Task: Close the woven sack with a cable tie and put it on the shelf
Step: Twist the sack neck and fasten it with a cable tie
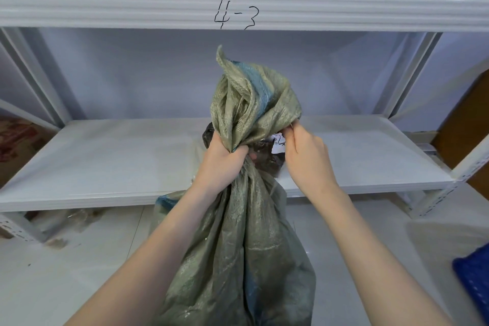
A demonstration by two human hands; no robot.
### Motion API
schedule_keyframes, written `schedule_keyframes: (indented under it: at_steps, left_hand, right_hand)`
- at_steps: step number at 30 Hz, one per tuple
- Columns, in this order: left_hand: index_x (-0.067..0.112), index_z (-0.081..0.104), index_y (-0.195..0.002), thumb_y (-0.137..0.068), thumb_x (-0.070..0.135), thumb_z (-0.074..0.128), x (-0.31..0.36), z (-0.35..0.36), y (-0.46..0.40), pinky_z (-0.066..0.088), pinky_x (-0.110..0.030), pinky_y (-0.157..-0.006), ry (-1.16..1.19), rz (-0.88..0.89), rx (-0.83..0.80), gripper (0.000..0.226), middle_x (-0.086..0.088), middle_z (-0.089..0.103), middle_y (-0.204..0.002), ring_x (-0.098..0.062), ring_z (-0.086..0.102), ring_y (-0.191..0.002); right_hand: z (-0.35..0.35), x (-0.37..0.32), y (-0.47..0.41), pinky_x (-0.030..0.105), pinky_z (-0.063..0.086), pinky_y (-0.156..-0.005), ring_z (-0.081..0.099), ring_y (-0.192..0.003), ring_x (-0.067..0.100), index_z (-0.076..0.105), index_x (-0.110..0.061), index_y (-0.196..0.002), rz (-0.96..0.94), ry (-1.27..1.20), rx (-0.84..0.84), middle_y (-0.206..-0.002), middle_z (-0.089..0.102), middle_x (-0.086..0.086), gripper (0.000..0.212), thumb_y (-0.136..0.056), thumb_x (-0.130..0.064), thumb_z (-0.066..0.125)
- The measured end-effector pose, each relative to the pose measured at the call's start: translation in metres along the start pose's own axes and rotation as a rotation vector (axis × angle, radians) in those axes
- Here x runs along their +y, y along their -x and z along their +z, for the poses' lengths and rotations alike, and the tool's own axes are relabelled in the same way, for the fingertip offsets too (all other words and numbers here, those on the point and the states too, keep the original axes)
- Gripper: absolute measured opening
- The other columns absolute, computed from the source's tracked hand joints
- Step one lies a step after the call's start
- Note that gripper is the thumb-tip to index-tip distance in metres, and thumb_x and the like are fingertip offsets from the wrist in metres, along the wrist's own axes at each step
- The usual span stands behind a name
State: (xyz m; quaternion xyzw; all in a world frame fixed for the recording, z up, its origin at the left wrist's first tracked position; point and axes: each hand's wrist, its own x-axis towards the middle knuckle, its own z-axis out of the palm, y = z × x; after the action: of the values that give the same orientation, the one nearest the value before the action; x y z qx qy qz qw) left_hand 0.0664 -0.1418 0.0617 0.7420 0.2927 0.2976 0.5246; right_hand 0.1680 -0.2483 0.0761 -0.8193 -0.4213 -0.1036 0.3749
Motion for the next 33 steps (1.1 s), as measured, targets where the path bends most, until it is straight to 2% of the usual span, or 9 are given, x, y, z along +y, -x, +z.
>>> schedule_keyframes:
  at_steps: [4,9,12,16,19,22,25,27,33]
  left_hand:
    - [0.013,0.054,-0.084,-0.075,0.018,0.052,0.003,0.0,0.003,0.04,-0.023,-0.068,0.01,0.042,-0.026,0.01,0.005,0.053,-0.077,-0.014,0.05,-0.078]
    - [0.012,0.062,-0.069,-0.081,0.0,0.055,0.007,-0.003,0.005,0.047,-0.018,-0.069,0.075,0.055,-0.052,0.018,0.001,0.065,-0.071,-0.014,0.06,-0.072]
    - [0.021,0.068,-0.082,-0.084,-0.004,0.057,0.011,-0.004,0.009,0.052,-0.016,-0.071,0.215,0.047,-0.053,0.028,0.013,0.073,-0.075,0.0,0.067,-0.075]
    - [0.017,0.06,-0.121,-0.088,0.01,0.06,0.008,0.0,0.009,0.049,-0.02,-0.093,0.198,0.072,0.005,0.034,0.009,0.067,-0.114,-0.001,0.06,-0.107]
    - [0.024,0.059,-0.121,-0.093,0.019,0.055,0.009,-0.001,0.01,0.045,-0.015,-0.095,0.148,0.079,-0.076,0.03,0.012,0.064,-0.118,0.003,0.057,-0.11]
    - [0.04,0.059,-0.103,-0.096,0.023,0.048,0.011,-0.004,0.01,0.045,-0.005,-0.087,0.089,0.08,-0.172,0.021,0.024,0.061,-0.106,0.019,0.054,-0.097]
    - [0.044,0.057,-0.098,-0.094,0.044,0.043,0.008,-0.009,0.008,0.042,-0.027,-0.099,-0.078,-0.033,-0.172,0.014,0.016,0.062,-0.111,-0.002,0.056,-0.109]
    - [0.036,0.056,-0.103,-0.09,0.057,0.033,0.007,-0.013,0.009,0.038,-0.041,-0.101,-0.353,-0.009,-0.146,0.033,0.005,0.061,-0.111,-0.021,0.054,-0.111]
    - [0.03,0.052,-0.104,-0.082,0.057,0.017,0.001,-0.017,0.004,0.03,-0.035,-0.083,-0.752,0.184,0.011,0.049,-0.004,0.059,-0.113,-0.027,0.045,-0.106]
  right_hand:
    - [0.001,-0.001,-0.003,0.04,0.04,-0.066,0.059,-0.079,0.044,0.053,-0.002,-0.107,-0.038,-0.086,0.156,-0.097,0.058,0.022,0.025,-0.099,-0.014,0.033]
    - [0.001,-0.009,-0.003,0.028,0.022,-0.061,0.048,-0.075,0.03,0.056,0.001,-0.098,-0.047,-0.193,0.163,-0.085,0.046,0.009,0.028,-0.096,-0.016,0.033]
    - [0.004,-0.011,-0.002,0.031,0.025,-0.06,0.051,-0.075,0.029,0.051,-0.008,-0.085,-0.019,-0.276,0.038,-0.082,0.057,0.01,0.021,-0.097,-0.013,0.035]
    - [0.01,-0.014,0.006,0.036,0.021,-0.059,0.055,-0.083,0.037,0.046,-0.011,-0.091,0.015,-0.237,-0.155,-0.079,0.056,0.012,0.012,-0.093,-0.005,0.036]
    - [0.016,-0.014,0.014,0.034,0.018,-0.059,0.055,-0.09,0.039,0.05,-0.005,-0.103,-0.043,-0.194,-0.246,-0.088,0.06,0.022,0.021,-0.09,0.001,0.034]
    - [0.019,-0.017,0.019,0.031,0.019,-0.058,0.051,-0.085,0.033,0.051,-0.007,-0.107,-0.103,-0.205,-0.293,-0.077,0.052,0.006,0.028,-0.088,0.003,0.034]
    - [0.019,-0.019,0.021,0.024,0.025,-0.062,0.041,-0.077,0.012,0.051,-0.01,-0.101,-0.126,-0.264,-0.248,-0.081,0.046,-0.005,0.024,-0.086,0.002,0.036]
    - [0.02,-0.018,0.021,0.03,0.034,-0.071,0.046,-0.084,0.017,0.05,-0.01,-0.099,-0.142,-0.266,-0.228,-0.092,0.052,0.001,0.02,-0.086,-0.001,0.038]
    - [0.02,-0.018,0.019,0.044,0.039,-0.082,0.053,-0.094,0.027,0.052,-0.01,-0.101,-0.268,-0.084,-0.17,-0.101,0.058,0.006,0.036,-0.092,-0.029,0.022]
